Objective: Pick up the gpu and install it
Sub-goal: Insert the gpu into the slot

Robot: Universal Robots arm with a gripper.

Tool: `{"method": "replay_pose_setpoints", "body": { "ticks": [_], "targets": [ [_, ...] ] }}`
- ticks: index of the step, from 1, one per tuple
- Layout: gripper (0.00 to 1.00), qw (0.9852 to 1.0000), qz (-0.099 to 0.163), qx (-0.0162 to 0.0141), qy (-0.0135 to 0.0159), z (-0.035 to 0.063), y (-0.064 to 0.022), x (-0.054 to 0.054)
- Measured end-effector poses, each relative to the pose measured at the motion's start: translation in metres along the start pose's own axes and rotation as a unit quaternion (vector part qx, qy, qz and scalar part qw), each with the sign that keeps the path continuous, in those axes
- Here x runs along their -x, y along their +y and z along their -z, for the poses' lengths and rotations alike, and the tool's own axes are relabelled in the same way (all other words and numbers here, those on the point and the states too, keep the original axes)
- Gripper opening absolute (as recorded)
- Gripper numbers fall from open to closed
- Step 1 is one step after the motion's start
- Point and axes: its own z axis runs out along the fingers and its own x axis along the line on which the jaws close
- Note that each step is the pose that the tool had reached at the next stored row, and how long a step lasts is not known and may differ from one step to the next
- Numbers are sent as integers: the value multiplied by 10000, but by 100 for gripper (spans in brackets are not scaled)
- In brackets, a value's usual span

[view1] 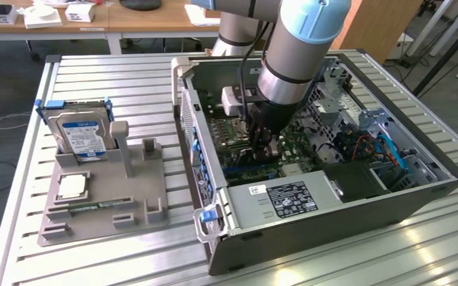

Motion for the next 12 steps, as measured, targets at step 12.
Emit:
{"method": "replay_pose_setpoints", "body": {
  "ticks": [12],
  "targets": [
    [27, 10000, 1, 0, 1, -24, -2, -2]
  ]
}}
